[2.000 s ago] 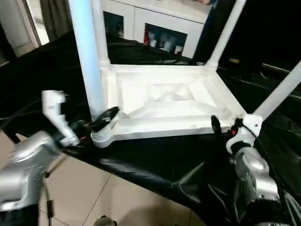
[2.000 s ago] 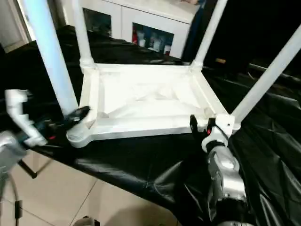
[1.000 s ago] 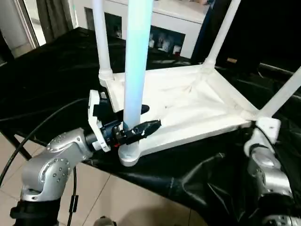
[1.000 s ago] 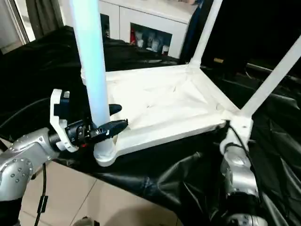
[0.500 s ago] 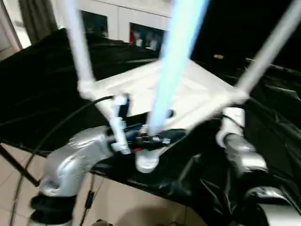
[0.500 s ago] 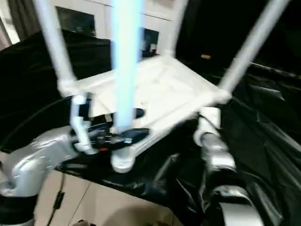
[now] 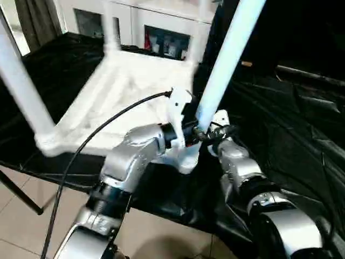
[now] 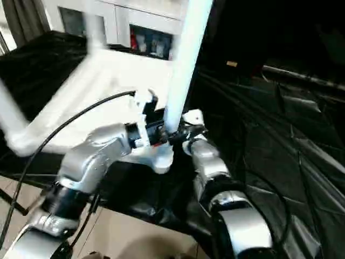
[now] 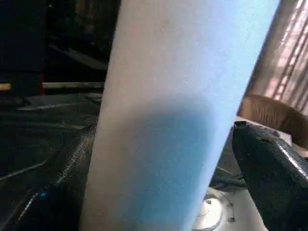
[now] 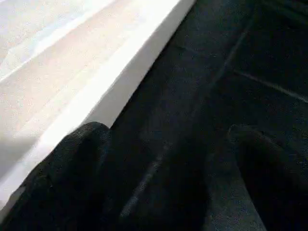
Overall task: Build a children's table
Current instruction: Rotate table base
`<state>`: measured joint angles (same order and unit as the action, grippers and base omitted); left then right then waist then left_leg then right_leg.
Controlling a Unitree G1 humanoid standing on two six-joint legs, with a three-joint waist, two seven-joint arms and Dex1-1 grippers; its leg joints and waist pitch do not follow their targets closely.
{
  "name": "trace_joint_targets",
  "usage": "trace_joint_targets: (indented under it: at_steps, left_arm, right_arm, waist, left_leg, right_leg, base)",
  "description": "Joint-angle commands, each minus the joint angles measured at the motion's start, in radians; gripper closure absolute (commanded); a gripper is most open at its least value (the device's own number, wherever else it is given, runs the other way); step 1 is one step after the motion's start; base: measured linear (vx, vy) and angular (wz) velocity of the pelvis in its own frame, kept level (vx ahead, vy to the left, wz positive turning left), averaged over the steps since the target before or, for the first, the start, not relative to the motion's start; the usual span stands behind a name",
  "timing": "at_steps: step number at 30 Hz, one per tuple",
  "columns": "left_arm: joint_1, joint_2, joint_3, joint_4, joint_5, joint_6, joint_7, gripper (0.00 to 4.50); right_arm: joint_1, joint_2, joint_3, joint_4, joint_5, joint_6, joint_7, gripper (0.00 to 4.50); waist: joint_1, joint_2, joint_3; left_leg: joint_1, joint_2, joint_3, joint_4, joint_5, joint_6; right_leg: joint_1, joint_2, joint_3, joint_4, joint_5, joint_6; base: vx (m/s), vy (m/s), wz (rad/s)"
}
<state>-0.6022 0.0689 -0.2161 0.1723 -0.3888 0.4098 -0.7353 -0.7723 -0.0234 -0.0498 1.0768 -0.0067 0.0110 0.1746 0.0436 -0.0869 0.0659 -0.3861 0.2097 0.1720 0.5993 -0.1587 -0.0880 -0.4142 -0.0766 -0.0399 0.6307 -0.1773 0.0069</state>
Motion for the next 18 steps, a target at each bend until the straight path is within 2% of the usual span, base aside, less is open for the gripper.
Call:
trace_joint_targets:
  at_steps: [1,6,7,11,14,15,16,18]
  left_arm:
    - [-0.028,-0.001,-0.024,0.046,0.052,-0.042,0.019,0.0]
    - [-0.038,0.022,-0.032,0.116,0.114,-0.119,0.014,0.0]
    - [-0.027,0.038,-0.038,0.112,0.121,-0.134,-0.006,0.0]
    - [0.01,0.11,-0.047,0.073,0.11,-0.138,-0.112,0.0]
    - [0.027,0.2,-0.07,0.065,0.119,-0.152,-0.227,0.0]
    - [0.024,0.241,-0.088,0.082,0.145,-0.174,-0.267,0.0]
    - [0.022,0.249,-0.092,0.089,0.153,-0.182,-0.273,0.0]
    - [-0.003,0.303,-0.126,0.153,0.211,-0.228,-0.321,0.0]
  right_arm:
    - [-0.008,-0.01,0.0,0.024,0.0,-0.019,0.004,0.07]
    - [-0.002,-0.051,-0.032,0.039,0.013,-0.039,-0.007,0.07]
    - [0.006,-0.076,-0.044,0.036,0.02,-0.043,-0.004,0.07]
    - [0.022,-0.147,-0.072,0.011,0.051,-0.053,0.069,0.07]
    - [0.048,-0.208,-0.063,-0.039,0.058,-0.052,0.185,0.07]
    - [0.064,-0.236,-0.05,-0.068,0.054,-0.052,0.244,0.07]
    - [0.068,-0.242,-0.047,-0.076,0.053,-0.051,0.257,0.07]
    - [0.112,-0.299,-0.012,-0.156,0.047,-0.042,0.375,0.07]
  waist:
    - [0.01,0.005,-0.081]
    - [0.023,0.005,-0.081]
    - [0.025,0.003,-0.08]
    - [0.036,0.006,-0.08]
    - [0.044,0.008,-0.08]
    - [0.045,0.013,-0.081]
    - [0.045,0.011,-0.079]
    - [0.045,0.015,-0.079]
  left_leg:
    - [0.015,0.009,0.01,-0.064,-0.179,0.004]
    - [0.018,0.01,0.01,-0.065,-0.19,0.005]
    - [0.018,0.01,0.01,-0.065,-0.189,0.004]
    - [0.02,0.011,0.011,-0.065,-0.199,0.003]
    - [0.019,0.01,0.012,-0.065,-0.193,0.008]
    - [0.019,0.009,0.011,-0.064,-0.191,0.006]
    - [0.019,0.009,0.011,-0.066,-0.196,0.008]
    - [0.022,0.011,0.011,-0.067,-0.212,0.004]
  right_leg:
    - [0.053,-0.043,0.028,-0.063,-0.116,-0.186]
    - [0.054,-0.045,0.028,-0.065,-0.133,-0.183]
    - [0.053,-0.044,0.028,-0.064,-0.132,-0.182]
    - [0.053,-0.045,0.027,-0.064,-0.136,-0.184]
    - [0.053,-0.041,0.028,-0.062,-0.121,-0.187]
    - [0.054,-0.042,0.028,-0.061,-0.119,-0.188]
    - [0.053,-0.04,0.028,-0.065,-0.127,-0.187]
    - [0.052,-0.041,0.029,-0.066,-0.144,-0.191]
  base:
    - [0.0,0.0,0.0]
    - [0.0,0.0,0.0]
    - [0.0,0.0,0.0]
    - [0.0,0.0,0.0]
    - [0.0,0.0,0.0]
    - [0.0,0.0,0.0]
    - [0.0,0.0,0.0]
    - [0.0,0.0,0.0]
